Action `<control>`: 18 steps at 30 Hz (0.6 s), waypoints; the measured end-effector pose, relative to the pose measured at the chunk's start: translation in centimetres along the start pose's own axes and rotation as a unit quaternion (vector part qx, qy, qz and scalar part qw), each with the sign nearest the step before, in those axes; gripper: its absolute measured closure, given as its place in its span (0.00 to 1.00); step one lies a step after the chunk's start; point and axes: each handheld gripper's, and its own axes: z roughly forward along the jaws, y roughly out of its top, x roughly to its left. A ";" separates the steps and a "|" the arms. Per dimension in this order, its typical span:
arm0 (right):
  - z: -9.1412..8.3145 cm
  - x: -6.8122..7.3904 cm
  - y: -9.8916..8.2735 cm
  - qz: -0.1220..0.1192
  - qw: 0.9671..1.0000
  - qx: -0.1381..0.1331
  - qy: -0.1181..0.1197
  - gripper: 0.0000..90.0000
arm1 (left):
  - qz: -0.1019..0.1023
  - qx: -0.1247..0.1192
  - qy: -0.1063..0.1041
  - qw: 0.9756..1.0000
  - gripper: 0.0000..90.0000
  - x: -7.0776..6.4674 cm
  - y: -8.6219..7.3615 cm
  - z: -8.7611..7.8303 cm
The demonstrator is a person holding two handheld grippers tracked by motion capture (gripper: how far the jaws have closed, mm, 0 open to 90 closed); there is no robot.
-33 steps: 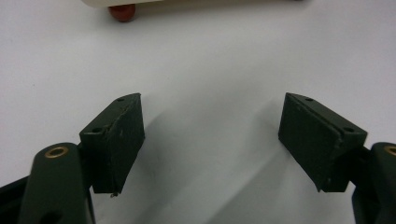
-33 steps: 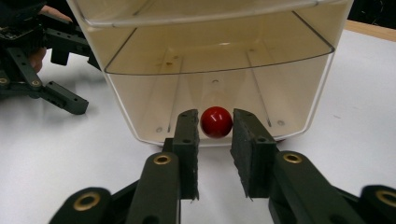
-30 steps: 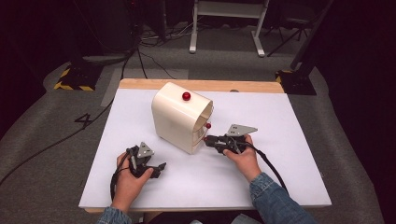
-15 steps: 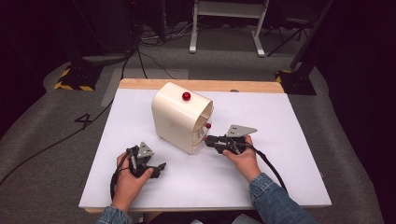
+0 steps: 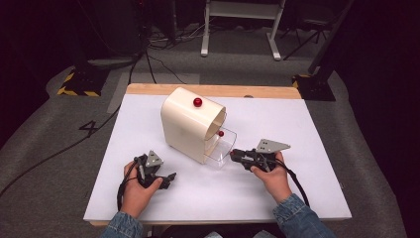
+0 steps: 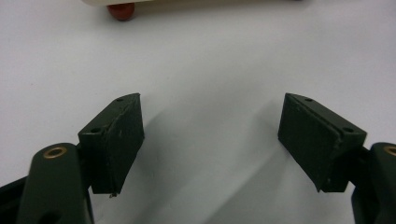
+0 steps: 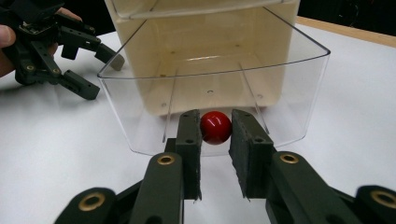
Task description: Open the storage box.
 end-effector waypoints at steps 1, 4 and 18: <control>-0.3 0.0 -0.1 0.001 1.000 0.000 -0.002 0.82 | 0.000 0.000 0.000 1.000 0.25 0.0 0.0 0.0; -0.9 0.1 -0.4 0.003 1.000 -0.001 -0.003 0.82 | 0.000 0.000 0.001 1.000 0.25 0.0 0.0 0.0; -4.5 0.4 -1.8 0.016 1.000 -0.006 -0.006 0.82 | 0.000 -0.001 0.001 1.000 0.25 0.0 0.0 0.0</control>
